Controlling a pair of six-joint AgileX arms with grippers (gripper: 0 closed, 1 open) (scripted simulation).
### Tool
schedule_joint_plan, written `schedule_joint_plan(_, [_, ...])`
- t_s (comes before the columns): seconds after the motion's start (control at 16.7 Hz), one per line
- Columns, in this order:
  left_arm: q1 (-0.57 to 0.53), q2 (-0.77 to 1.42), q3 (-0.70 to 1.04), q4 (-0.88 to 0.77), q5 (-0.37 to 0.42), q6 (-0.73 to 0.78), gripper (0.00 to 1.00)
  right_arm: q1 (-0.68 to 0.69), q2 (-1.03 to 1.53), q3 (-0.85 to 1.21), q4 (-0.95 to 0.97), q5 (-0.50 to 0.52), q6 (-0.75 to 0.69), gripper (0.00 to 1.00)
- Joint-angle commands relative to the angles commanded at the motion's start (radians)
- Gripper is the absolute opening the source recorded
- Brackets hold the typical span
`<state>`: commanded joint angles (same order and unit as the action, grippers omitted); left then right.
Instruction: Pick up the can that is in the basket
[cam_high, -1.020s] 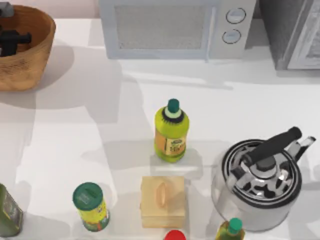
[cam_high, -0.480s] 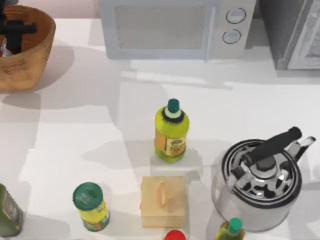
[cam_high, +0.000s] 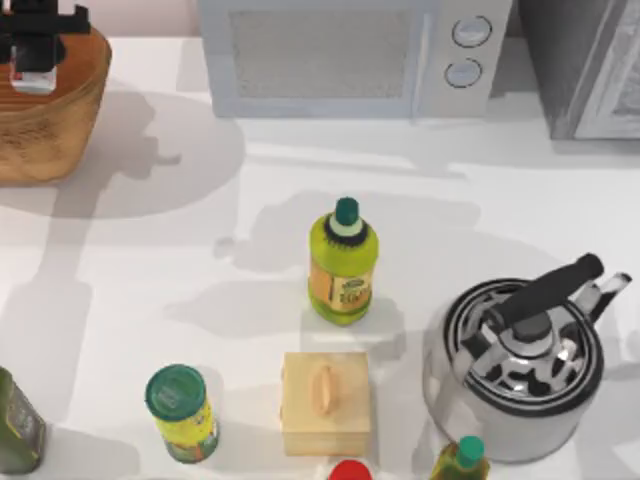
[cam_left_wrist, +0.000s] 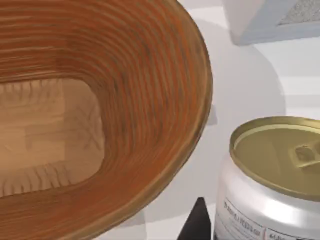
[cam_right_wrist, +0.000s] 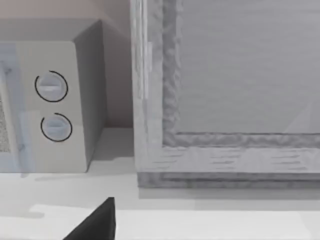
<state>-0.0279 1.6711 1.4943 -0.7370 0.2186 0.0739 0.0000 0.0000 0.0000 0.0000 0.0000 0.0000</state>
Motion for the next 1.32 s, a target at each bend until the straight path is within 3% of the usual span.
schedule_joint_plan(0.3, [-0.037, -0.634, -0.559, 0.253, -0.011, -0.035, 0.00, 0.000, 0.000, 0.000, 0.000, 0.000, 0.000, 1.00])
schedule_joint_plan(0.72, [-0.014, -1.379, -1.220, 0.580, -0.120, -0.068, 0.00, 0.000, 0.000, 0.000, 0.000, 0.000, 0.000, 1.00])
schedule_joint_plan(1.02, [0.021, -1.638, -1.463, 0.719, -0.204, -0.074, 0.00, 0.000, 0.000, 0.000, 0.000, 0.000, 0.000, 1.00])
schedule_joint_plan(1.32, [0.028, -1.671, -1.494, 0.737, -0.219, -0.074, 0.00, 0.000, 0.000, 0.000, 0.000, 0.000, 0.000, 1.00])
